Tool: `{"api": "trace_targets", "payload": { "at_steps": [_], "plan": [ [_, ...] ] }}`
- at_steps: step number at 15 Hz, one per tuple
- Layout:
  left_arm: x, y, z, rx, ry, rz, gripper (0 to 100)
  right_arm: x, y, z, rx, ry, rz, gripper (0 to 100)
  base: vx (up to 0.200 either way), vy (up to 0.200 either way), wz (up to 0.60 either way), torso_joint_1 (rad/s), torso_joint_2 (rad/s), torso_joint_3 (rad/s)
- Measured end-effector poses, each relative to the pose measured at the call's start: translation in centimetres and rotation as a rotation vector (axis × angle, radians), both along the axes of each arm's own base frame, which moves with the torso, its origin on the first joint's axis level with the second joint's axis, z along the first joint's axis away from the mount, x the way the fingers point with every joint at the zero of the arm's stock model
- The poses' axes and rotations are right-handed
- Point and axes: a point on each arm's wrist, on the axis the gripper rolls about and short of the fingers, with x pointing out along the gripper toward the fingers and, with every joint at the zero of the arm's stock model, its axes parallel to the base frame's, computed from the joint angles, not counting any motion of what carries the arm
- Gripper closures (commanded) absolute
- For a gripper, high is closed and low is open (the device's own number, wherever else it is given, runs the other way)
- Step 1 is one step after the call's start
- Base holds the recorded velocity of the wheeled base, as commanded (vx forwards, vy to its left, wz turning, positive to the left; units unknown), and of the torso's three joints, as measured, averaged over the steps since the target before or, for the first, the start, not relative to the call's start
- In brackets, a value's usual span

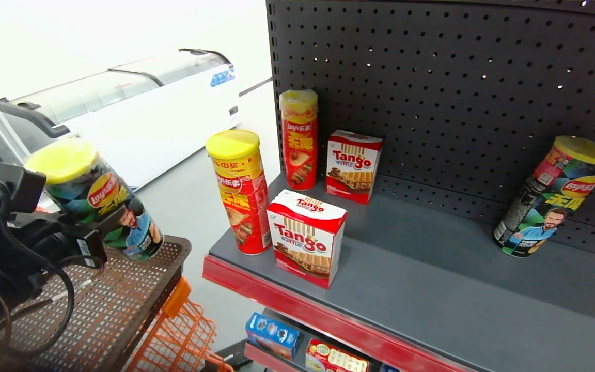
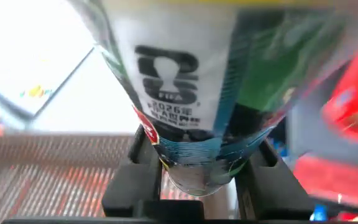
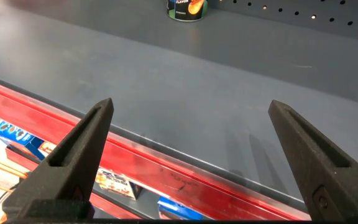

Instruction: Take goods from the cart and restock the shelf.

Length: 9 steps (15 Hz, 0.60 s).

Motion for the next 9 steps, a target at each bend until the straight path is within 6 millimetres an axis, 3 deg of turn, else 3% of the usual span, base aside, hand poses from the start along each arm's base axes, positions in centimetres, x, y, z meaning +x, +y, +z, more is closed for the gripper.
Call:
{"api": "trace_targets", "payload": {
  "at_steps": [3, 9],
  "plan": [
    [-0.4, -2.4, 2.0, -0.002, -0.074, -0.113, 100, 0.0, 0.0, 0.0, 0.000, 0.000, 0.000, 0, 0.000, 0.000, 0.00, 0.000, 0.00, 0.000],
    [-4.1, -5.9, 2.7, -0.032, -0.003, -0.355, 100, 0.0, 0.0, 0.0, 0.000, 0.000, 0.000, 0, 0.000, 0.000, 0.00, 0.000, 0.00, 0.000]
  ]
}}
